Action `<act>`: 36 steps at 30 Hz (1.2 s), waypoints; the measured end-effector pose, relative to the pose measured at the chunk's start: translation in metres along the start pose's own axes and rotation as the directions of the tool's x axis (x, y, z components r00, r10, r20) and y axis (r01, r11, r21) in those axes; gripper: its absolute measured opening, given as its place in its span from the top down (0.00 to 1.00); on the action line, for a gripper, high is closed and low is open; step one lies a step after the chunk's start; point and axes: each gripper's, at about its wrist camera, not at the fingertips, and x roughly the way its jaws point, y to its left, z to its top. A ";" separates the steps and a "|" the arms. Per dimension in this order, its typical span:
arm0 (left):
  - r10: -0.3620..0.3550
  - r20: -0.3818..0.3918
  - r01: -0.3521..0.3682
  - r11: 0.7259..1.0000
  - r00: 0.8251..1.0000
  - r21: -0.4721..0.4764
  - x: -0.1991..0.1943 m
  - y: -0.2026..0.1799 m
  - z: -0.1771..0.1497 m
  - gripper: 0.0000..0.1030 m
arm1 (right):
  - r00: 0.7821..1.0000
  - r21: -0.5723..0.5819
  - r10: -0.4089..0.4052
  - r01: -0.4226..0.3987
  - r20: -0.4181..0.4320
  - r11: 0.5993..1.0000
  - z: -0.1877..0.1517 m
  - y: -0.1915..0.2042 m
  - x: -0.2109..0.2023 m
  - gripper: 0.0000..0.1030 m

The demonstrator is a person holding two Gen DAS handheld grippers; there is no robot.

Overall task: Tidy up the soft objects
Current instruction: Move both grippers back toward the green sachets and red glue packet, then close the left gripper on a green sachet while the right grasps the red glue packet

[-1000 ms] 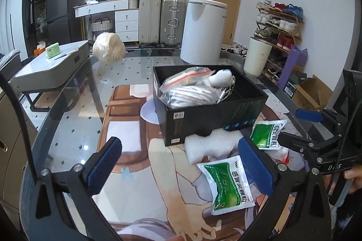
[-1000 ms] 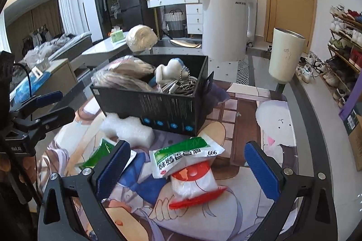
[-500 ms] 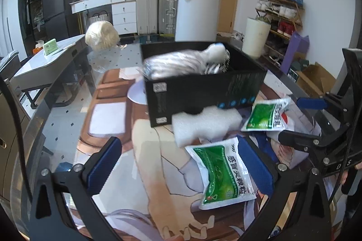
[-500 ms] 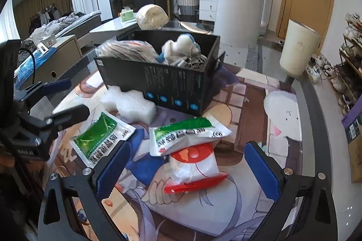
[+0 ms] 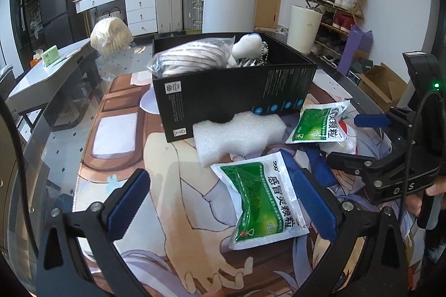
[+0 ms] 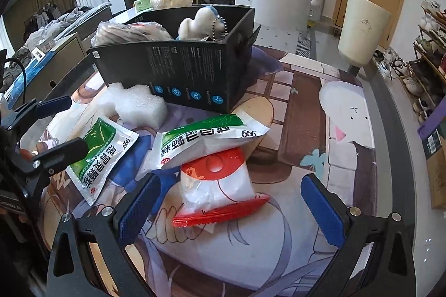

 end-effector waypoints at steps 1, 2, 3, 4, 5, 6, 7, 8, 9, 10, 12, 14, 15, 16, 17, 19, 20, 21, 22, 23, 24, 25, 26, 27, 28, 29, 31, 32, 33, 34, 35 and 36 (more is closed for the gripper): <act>-0.006 -0.004 0.006 1.000 1.000 -0.003 0.000 0.001 0.000 0.00 | 1.000 0.000 -0.008 0.008 -0.008 1.000 0.000 0.000 0.002 0.01; -0.011 -0.007 0.011 1.000 1.000 -0.005 0.000 0.001 -0.001 0.00 | 1.000 0.000 -0.012 0.012 -0.013 1.000 0.001 0.000 0.003 0.01; -0.020 -0.011 0.020 1.000 1.000 -0.006 0.000 0.002 -0.001 0.00 | 1.000 -0.001 -0.017 0.017 -0.017 1.000 0.001 0.000 0.005 0.01; -0.022 -0.014 0.022 1.000 1.000 -0.006 0.001 0.001 -0.001 0.00 | 1.000 -0.003 -0.023 0.023 -0.018 1.000 0.001 0.000 0.006 0.01; -0.019 -0.019 0.019 1.000 1.000 -0.003 0.001 0.001 -0.001 0.00 | 0.999 -0.005 -0.026 0.026 -0.019 1.000 0.001 0.000 0.007 0.01; -0.016 -0.025 0.016 1.000 1.000 0.005 0.002 -0.001 -0.001 0.00 | 0.999 -0.008 -0.030 0.030 -0.020 1.000 0.002 0.001 0.007 0.01; -0.015 -0.034 0.015 1.000 0.999 0.017 0.003 -0.003 -0.001 0.00 | 0.999 -0.010 -0.035 0.035 -0.020 0.999 0.002 0.001 0.008 0.01; -0.009 -0.041 0.010 1.000 0.999 0.027 0.004 -0.006 -0.001 0.00 | 0.999 -0.013 -0.034 0.034 -0.019 0.999 0.003 0.002 0.009 0.01; -0.002 -0.046 0.004 0.999 0.999 0.038 0.004 -0.008 -0.002 0.01 | 0.999 -0.014 -0.032 0.032 -0.020 0.999 0.003 0.002 0.009 0.01; -0.001 -0.052 0.004 0.999 0.999 0.049 0.006 -0.010 -0.002 0.01 | 0.999 -0.016 -0.029 0.029 -0.019 0.999 0.004 0.003 0.009 0.02; -0.009 -0.073 0.013 0.998 0.997 0.059 0.008 -0.013 -0.003 0.01 | 0.999 -0.021 -0.029 0.028 -0.017 0.999 0.004 0.005 0.010 0.04; -0.011 -0.088 0.017 0.998 0.996 0.064 0.010 -0.014 -0.003 0.01 | 1.000 -0.028 -0.019 0.019 -0.014 0.999 0.005 0.007 0.010 0.08; -0.012 -0.094 0.018 0.998 0.996 0.063 0.011 -0.014 -0.003 0.01 | 1.000 -0.030 -0.013 0.013 -0.013 0.999 0.005 0.008 0.009 0.09; -0.013 -0.099 0.019 0.998 0.995 0.063 0.012 -0.014 -0.003 0.01 | 1.000 -0.033 -0.009 0.009 -0.012 0.999 0.005 0.009 0.009 0.10; -0.017 -0.106 0.023 0.998 0.994 0.062 0.013 -0.014 -0.003 0.01 | 1.000 -0.038 -0.008 0.008 -0.010 0.999 0.004 0.010 0.008 0.13; -0.027 -0.121 0.034 0.998 0.992 0.058 0.014 -0.014 -0.003 0.01 | 1.000 -0.042 0.003 -0.003 -0.008 0.999 0.003 0.012 0.006 0.19; -0.028 -0.128 0.036 0.998 0.991 0.057 0.015 -0.014 -0.003 0.01 | 1.000 -0.042 0.010 -0.010 -0.008 0.999 0.003 0.013 0.006 0.23; -0.029 -0.131 0.036 0.998 0.991 0.056 0.016 -0.014 -0.003 0.01 | 1.000 -0.043 0.016 -0.016 -0.007 0.999 0.002 0.014 0.005 0.26; -0.030 -0.134 0.038 0.998 0.991 0.056 0.016 -0.015 -0.003 0.01 | 1.000 -0.047 0.018 -0.018 -0.004 0.999 0.002 0.015 0.004 0.28; -0.032 -0.135 0.040 0.998 0.990 0.057 0.017 -0.015 -0.003 0.01 | 1.000 -0.052 0.020 -0.020 -0.002 0.998 0.001 0.017 0.003 0.32; -0.033 -0.136 0.041 0.998 0.990 0.057 0.017 -0.015 -0.003 0.01 | 1.000 -0.055 0.023 -0.023 -0.002 0.998 0.000 0.018 0.002 0.36; -0.032 -0.137 0.040 0.997 0.990 0.058 0.017 -0.015 -0.003 0.01 | 1.000 -0.060 0.026 -0.026 -0.002 0.998 0.000 0.020 0.001 0.38; -0.031 -0.138 0.039 0.997 0.990 0.060 0.017 -0.016 -0.003 0.01 | 1.000 -0.064 0.029 -0.029 -0.002 0.998 -0.001 0.021 0.000 0.43; -0.031 -0.141 0.040 0.997 0.990 0.061 0.018 -0.016 -0.004 0.01 | 0.999 -0.069 0.033 -0.033 0.000 0.997 -0.002 0.023 -0.002 0.45; -0.029 -0.147 0.039 0.997 0.989 0.065 0.019 -0.017 -0.004 0.01 | 0.999 -0.074 0.033 -0.033 0.003 0.997 -0.003 0.024 -0.003 0.45; -0.025 -0.150 0.036 0.997 0.988 0.069 0.020 -0.018 -0.005 0.01 | 0.999 -0.076 0.032 -0.032 0.005 0.997 -0.005 0.025 -0.004 0.45; -0.019 -0.152 0.031 0.997 0.988 0.077 0.020 -0.020 -0.005 0.01 | 0.999 -0.078 0.032 -0.031 0.011 0.996 -0.009 0.027 -0.007 0.45; -0.017 -0.152 0.030 0.996 0.988 0.081 0.020 -0.021 -0.006 0.01 | 0.999 -0.076 0.031 -0.030 0.013 0.997 -0.011 0.027 -0.009 0.46; -0.015 -0.153 0.028 0.996 0.988 0.084 0.021 -0.021 -0.005 0.01 | 0.999 -0.076 0.029 -0.028 0.015 0.997 -0.013 0.028 -0.010 0.46; -0.011 -0.154 0.024 0.996 0.988 0.086 0.021 -0.022 -0.005 0.01 | 0.999 -0.077 0.029 -0.028 0.016 0.997 -0.015 0.029 -0.011 0.46; -0.006 -0.155 0.020 0.996 0.988 0.089 0.021 -0.023 -0.005 0.01 | 0.999 -0.077 0.029 -0.028 0.016 0.997 -0.016 0.029 -0.012 0.46; 0.000 -0.155 0.014 0.996 0.988 0.091 0.022 -0.023 -0.005 0.01 | 0.999 -0.076 0.029 -0.028 0.017 0.997 -0.017 0.030 -0.013 0.46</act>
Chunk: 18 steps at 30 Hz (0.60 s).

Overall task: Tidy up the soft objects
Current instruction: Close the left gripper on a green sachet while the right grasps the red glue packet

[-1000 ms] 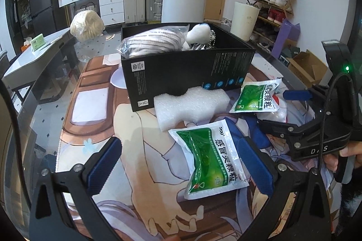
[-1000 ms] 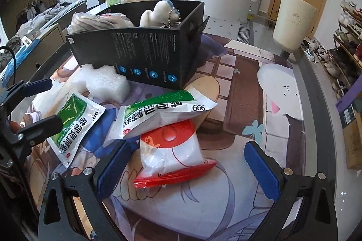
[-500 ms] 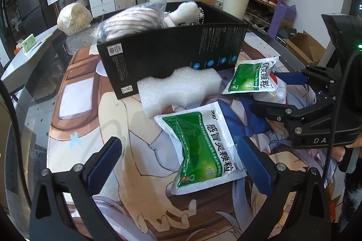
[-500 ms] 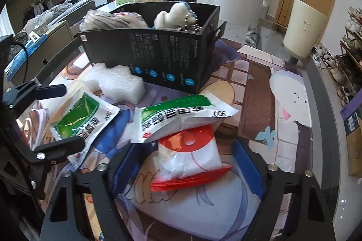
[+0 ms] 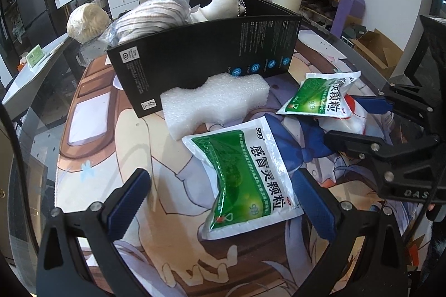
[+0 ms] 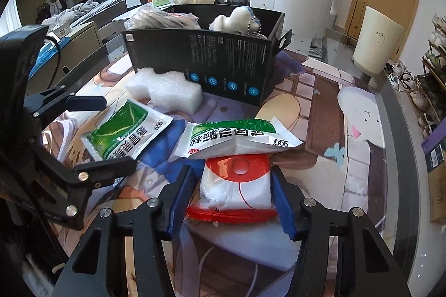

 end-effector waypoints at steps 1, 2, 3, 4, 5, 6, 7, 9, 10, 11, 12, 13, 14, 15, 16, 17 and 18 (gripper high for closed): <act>0.003 0.001 -0.003 1.000 1.000 -0.002 0.000 -0.001 0.000 0.01 | 1.000 0.002 0.001 -0.001 0.001 1.000 -0.001 0.001 0.000 0.46; 0.005 0.001 -0.005 1.000 1.000 -0.004 0.000 -0.001 0.001 0.01 | 1.000 0.004 0.004 -0.004 0.002 1.000 -0.001 0.001 0.000 0.46; 0.008 0.003 -0.008 1.000 1.000 -0.006 0.001 -0.002 0.001 0.01 | 1.000 0.009 0.007 -0.007 0.003 1.000 -0.001 0.002 0.000 0.46; 0.011 0.004 -0.011 1.000 1.000 -0.009 0.001 -0.002 0.001 0.01 | 1.000 0.015 0.009 -0.009 0.003 1.000 -0.001 0.001 0.000 0.46; 0.014 0.005 -0.014 1.000 1.000 -0.011 0.001 -0.002 0.001 0.00 | 1.000 0.019 0.012 -0.012 0.004 1.000 -0.001 0.000 0.000 0.47; 0.019 0.008 -0.018 1.000 1.000 -0.013 0.001 -0.003 0.001 0.00 | 1.000 0.025 0.020 -0.020 0.008 0.999 0.000 -0.001 -0.001 0.47; 0.022 0.009 -0.022 1.000 1.000 -0.014 0.001 -0.004 0.001 0.00 | 1.000 0.026 0.022 -0.022 0.008 0.999 -0.001 -0.001 -0.002 0.47; 0.023 0.011 -0.023 1.000 1.000 -0.014 0.001 -0.004 0.000 0.00 | 1.000 0.028 0.020 -0.020 0.009 0.999 -0.001 -0.001 -0.003 0.48; 0.023 0.011 -0.023 1.000 1.000 -0.014 0.002 -0.003 0.000 0.00 | 1.000 0.031 0.024 -0.025 0.010 0.999 -0.001 -0.002 -0.003 0.48; 0.024 0.011 -0.024 1.000 1.000 -0.012 0.001 -0.003 0.000 0.00 | 1.000 0.032 0.024 -0.025 0.010 0.999 -0.001 -0.002 -0.003 0.48; 0.025 0.010 -0.025 1.000 1.000 -0.011 0.001 -0.003 0.000 0.00 | 1.000 0.031 0.023 -0.023 0.011 0.999 -0.001 -0.002 -0.004 0.48; 0.025 0.008 -0.024 1.000 1.000 -0.005 0.001 -0.003 -0.001 0.00 | 1.000 0.029 0.018 -0.019 0.010 0.999 -0.001 -0.002 -0.004 0.48; 0.027 0.007 -0.027 1.000 1.000 0.001 0.000 -0.002 -0.001 0.00 | 1.000 0.029 0.016 -0.016 0.011 0.999 -0.001 -0.002 -0.004 0.48; 0.037 0.006 -0.037 0.999 0.999 0.006 -0.002 0.000 -0.002 0.00 | 1.000 0.027 0.015 -0.015 0.012 1.000 -0.001 -0.002 -0.004 0.50; 0.044 0.006 -0.044 0.999 0.999 0.011 -0.003 0.001 -0.003 0.00 | 1.000 0.026 0.013 -0.014 0.013 1.000 -0.001 -0.003 -0.004 0.54; 0.048 0.005 -0.048 0.999 0.999 0.016 -0.004 0.003 -0.004 0.00 | 1.000 0.026 0.011 -0.012 0.013 1.000 -0.001 -0.003 -0.004 0.55; 0.049 0.001 -0.049 0.999 0.999 0.014 -0.005 0.005 -0.005 0.00 | 1.000 0.028 0.013 -0.013 0.011 1.000 -0.001 -0.004 -0.004 0.55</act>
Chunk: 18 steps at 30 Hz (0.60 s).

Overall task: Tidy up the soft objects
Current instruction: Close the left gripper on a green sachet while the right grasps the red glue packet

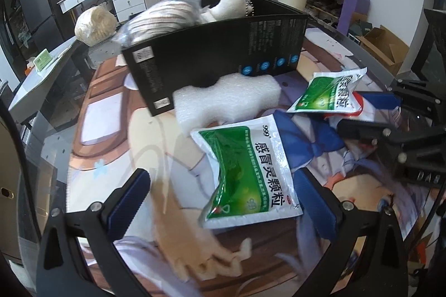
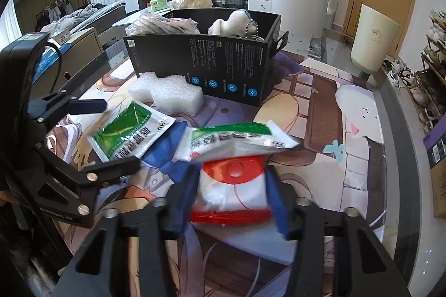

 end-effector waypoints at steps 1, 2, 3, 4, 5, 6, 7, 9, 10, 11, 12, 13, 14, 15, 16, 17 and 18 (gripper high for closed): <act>-0.003 -0.008 0.003 1.000 1.000 -0.007 0.000 0.002 -0.001 0.00 | 1.000 0.001 0.002 -0.002 0.001 1.000 0.000 0.000 0.000 0.55; -0.006 -0.010 0.006 1.000 1.000 -0.010 -0.001 0.004 -0.001 0.00 | 1.000 0.000 0.001 -0.001 0.002 1.000 0.000 0.000 0.000 0.55; -0.008 -0.012 0.008 1.000 1.000 -0.011 0.000 0.004 -0.001 0.00 | 1.000 -0.001 0.001 -0.001 0.003 1.000 0.000 0.000 0.000 0.55; -0.007 -0.014 0.007 1.000 1.000 -0.011 0.000 0.003 -0.001 0.01 | 1.000 -0.002 0.000 0.000 0.002 1.000 0.000 0.000 0.000 0.55; -0.004 -0.014 0.003 1.000 1.000 -0.007 -0.001 0.002 -0.001 0.01 | 1.000 -0.003 0.001 -0.001 0.002 1.000 0.000 0.000 0.000 0.55; 0.002 -0.014 -0.002 1.000 1.000 0.000 -0.002 0.001 -0.001 0.03 | 1.000 -0.003 0.001 -0.001 0.003 1.000 0.000 0.000 0.000 0.56; 0.003 -0.010 -0.003 1.000 1.000 0.011 -0.002 -0.001 -0.001 0.06 | 1.000 -0.004 0.001 -0.001 0.002 1.000 0.000 0.000 0.000 0.56; -0.017 -0.011 0.018 1.000 1.000 0.013 -0.004 -0.002 -0.001 0.14 | 1.000 -0.006 0.002 -0.002 0.004 1.000 0.000 0.000 -0.001 0.57; -0.028 -0.012 0.029 1.000 1.000 0.010 -0.005 -0.003 -0.001 0.18 | 1.000 -0.008 0.003 -0.002 0.005 1.000 0.000 0.001 -0.002 0.57; -0.035 -0.011 0.036 0.999 0.999 0.011 -0.005 -0.004 0.000 0.19 | 1.000 -0.010 0.003 -0.003 0.004 1.000 0.000 0.001 -0.002 0.57; -0.041 -0.011 0.041 0.999 0.999 0.012 -0.005 -0.004 0.000 0.23 | 1.000 -0.011 0.005 -0.005 0.003 1.000 0.000 0.002 -0.002 0.57; -0.050 -0.012 0.050 0.999 0.999 0.013 -0.005 -0.005 0.000 0.26 | 1.000 -0.011 0.005 -0.005 0.003 1.000 0.000 0.002 -0.002 0.57; -0.057 -0.009 0.057 0.998 0.998 0.013 -0.006 -0.006 0.000 0.27 | 1.000 -0.012 0.004 -0.004 0.002 1.000 0.000 0.002 -0.002 0.57; -0.058 -0.002 0.058 0.998 0.998 0.014 -0.006 -0.006 -0.001 0.28 | 1.000 -0.014 0.004 -0.003 0.002 1.000 0.000 0.002 -0.002 0.57; -0.060 0.004 0.060 0.998 0.998 0.013 -0.006 -0.006 -0.001 0.30 | 1.000 -0.014 0.005 -0.005 0.001 1.000 0.000 0.002 -0.002 0.57; -0.065 0.009 0.065 0.998 0.998 0.010 -0.007 -0.005 -0.002 0.33 | 1.000 -0.015 0.006 -0.006 0.001 1.000 -0.001 0.001 -0.002 0.57; -0.063 0.017 0.063 0.998 0.998 0.006 -0.008 -0.005 -0.002 0.42 | 1.000 -0.014 0.007 -0.007 0.001 1.000 -0.001 0.001 -0.002 0.57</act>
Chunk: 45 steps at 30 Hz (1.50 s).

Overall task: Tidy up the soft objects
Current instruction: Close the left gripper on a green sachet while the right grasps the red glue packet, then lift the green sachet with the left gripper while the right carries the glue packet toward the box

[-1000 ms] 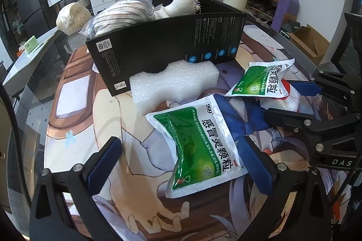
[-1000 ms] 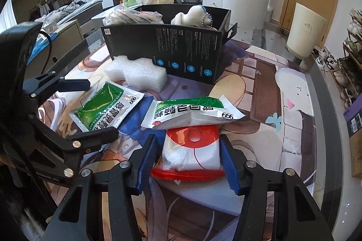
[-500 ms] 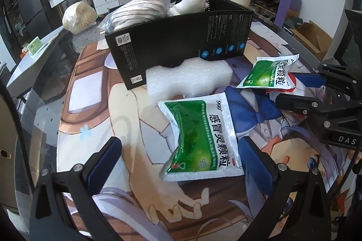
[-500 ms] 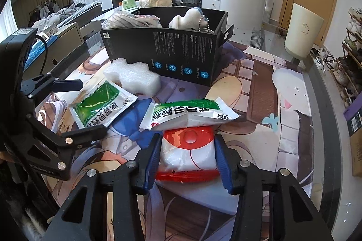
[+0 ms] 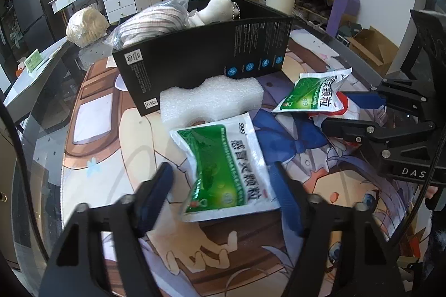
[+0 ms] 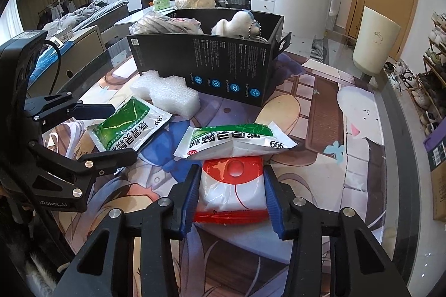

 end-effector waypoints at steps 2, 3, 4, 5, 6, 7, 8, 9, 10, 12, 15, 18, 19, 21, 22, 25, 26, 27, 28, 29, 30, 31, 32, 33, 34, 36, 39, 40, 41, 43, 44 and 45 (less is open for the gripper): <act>0.008 0.014 -0.008 1.000 1.000 -0.011 -0.001 0.001 0.000 0.48 | 1.000 -0.001 0.001 -0.001 0.000 1.000 0.000 0.000 0.000 0.57; 0.008 0.018 -0.008 1.000 1.000 -0.010 -0.001 0.001 -0.001 0.50 | 1.000 0.001 0.002 -0.002 0.000 1.000 0.001 0.001 0.000 0.57; 0.012 0.023 -0.012 1.000 1.000 -0.007 -0.001 0.001 -0.001 0.56 | 1.000 0.001 0.003 -0.003 0.002 1.000 0.001 0.002 0.000 0.57; 0.013 0.028 -0.013 1.000 1.000 -0.008 -0.002 0.002 -0.001 0.59 | 1.000 0.000 0.007 -0.007 -0.001 1.000 0.001 0.003 0.000 0.57; 0.009 0.030 -0.008 1.000 1.000 -0.014 -0.002 0.002 -0.001 0.61 | 1.000 0.001 0.013 -0.013 -0.003 1.000 0.002 0.004 0.000 0.57; 0.006 0.033 -0.005 1.000 0.999 -0.020 -0.002 0.004 -0.001 0.62 | 1.000 -0.002 0.018 -0.018 0.000 1.000 0.002 0.006 -0.001 0.58; 0.004 0.037 -0.004 1.000 0.999 -0.020 -0.003 0.004 -0.001 0.63 | 1.000 -0.004 0.021 -0.021 0.004 1.000 0.003 0.008 -0.002 0.58; 0.002 0.040 -0.001 1.000 0.999 -0.023 -0.004 0.005 -0.002 0.64 | 1.000 -0.008 0.022 -0.022 0.007 1.000 0.003 0.010 -0.003 0.58; -0.002 0.044 0.003 1.000 0.999 -0.025 -0.005 0.005 -0.002 0.64 | 1.000 -0.009 0.019 -0.018 0.015 1.000 0.003 0.012 -0.005 0.58; -0.006 0.052 0.007 1.000 0.999 -0.027 -0.007 0.006 -0.003 0.65 | 1.000 0.001 0.018 -0.018 0.024 1.000 0.002 0.012 -0.007 0.58; -0.019 0.066 0.021 0.999 0.998 -0.029 -0.010 0.005 -0.003 0.79 | 0.999 0.035 0.036 -0.037 0.041 0.999 -0.001 0.009 -0.014 0.58; -0.023 0.073 0.025 0.999 0.997 -0.027 -0.012 0.005 -0.004 0.83 | 0.998 0.055 0.043 -0.046 0.045 0.997 -0.002 0.006 -0.019 0.58; -0.024 0.075 0.026 0.999 0.997 -0.025 -0.012 0.005 -0.004 0.84 | 0.998 0.061 0.050 -0.053 0.049 0.997 -0.002 0.005 -0.021 0.58; -0.024 0.073 0.026 0.999 0.997 -0.024 -0.012 0.004 -0.004 0.84 | 0.997 0.062 0.048 -0.051 0.053 0.997 -0.001 0.006 -0.024 0.58; -0.024 0.072 0.025 0.999 0.997 -0.023 -0.012 0.004 -0.004 0.84 | 0.997 0.060 0.044 -0.048 0.056 0.997 -0.001 0.006 -0.026 0.58; -0.027 0.072 0.029 0.999 0.997 -0.024 -0.013 0.004 -0.004 0.84 | 0.998 0.051 0.038 -0.041 0.055 0.998 0.001 0.008 -0.028 0.58; -0.030 0.072 0.032 0.999 0.997 -0.025 -0.012 0.005 -0.004 0.84 | 0.998 0.051 0.037 -0.040 0.054 0.998 0.001 0.008 -0.029 0.58; -0.033 0.072 0.035 0.999 0.997 -0.027 -0.012 0.005 -0.005 0.83 | 0.998 0.051 0.036 -0.039 0.056 0.998 0.001 0.009 -0.029 0.58; -0.037 0.072 0.039 0.999 0.997 -0.030 -0.012 0.006 -0.005 0.83 | 0.998 0.049 0.035 -0.038 0.055 0.998 0.002 0.009 -0.029 0.58; -0.041 0.072 0.043 0.998 0.997 -0.034 -0.012 0.007 -0.005 0.83 | 0.998 0.049 0.034 -0.036 0.055 0.998 0.002 0.010 -0.029 0.58; -0.042 0.071 0.045 0.998 0.997 -0.036 -0.011 0.008 -0.005 0.83 | 0.998 0.047 0.032 -0.035 0.056 0.998 0.002 0.010 -0.030 0.58; -0.043 0.070 0.046 0.998 0.997 -0.037 -0.011 0.008 -0.005 0.83 | 0.998 0.046 0.031 -0.033 0.059 0.998 0.003 0.011 -0.031 0.58; -0.045 0.070 0.047 0.998 0.997 -0.039 -0.011 0.009 -0.005 0.83 | 0.998 0.046 0.030 -0.033 0.063 0.998 0.003 0.012 -0.032 0.58; -0.047 0.069 0.050 0.998 0.997 -0.041 -0.011 0.009 -0.005 0.82 | 0.997 0.046 0.030 -0.033 0.067 0.998 0.004 0.012 -0.034 0.58; -0.051 0.066 0.054 0.998 0.996 -0.045 -0.011 0.010 -0.005 0.77 | 0.997 0.045 0.027 -0.030 0.070 0.999 0.004 0.013 -0.036 0.58; -0.059 0.051 0.062 0.996 0.997 -0.058 -0.009 0.012 -0.005 0.59 | 0.997 0.044 0.017 -0.020 0.075 0.999 0.004 0.013 -0.039 0.58; -0.066 0.055 0.070 0.996 0.996 -0.062 -0.012 0.011 -0.004 0.49 | 0.997 0.052 0.008 -0.012 0.078 0.999 0.002 0.011 -0.043 0.58; -0.068 0.045 0.070 0.996 0.997 -0.062 -0.011 0.010 -0.004 0.49 | 0.997 0.055 0.007 -0.011 0.080 0.998 0.001 0.010 -0.045 0.58; -0.064 0.033 0.065 0.996 0.997 -0.062 -0.009 0.009 -0.004 0.48 | 0.997 0.060 0.006 -0.011 0.081 0.998 0.001 0.009 -0.046 0.58; -0.046 0.026 0.048 0.997 0.999 -0.058 -0.006 0.007 -0.003 0.47 | 0.996 0.067 0.003 -0.008 0.084 0.998 -0.001 0.007 -0.047 0.58; -0.046 0.020 0.047 0.997 0.999 -0.059 -0.005 0.006 -0.002 0.45 | 0.996 0.071 0.002 -0.008 0.086 0.997 -0.002 0.006 -0.048 0.58; -0.047 0.018 0.048 0.997 0.999 -0.061 -0.005 0.005 -0.001 0.44 | 0.996 0.073 0.002 -0.008 0.087 0.997 -0.002 0.006 -0.049 0.58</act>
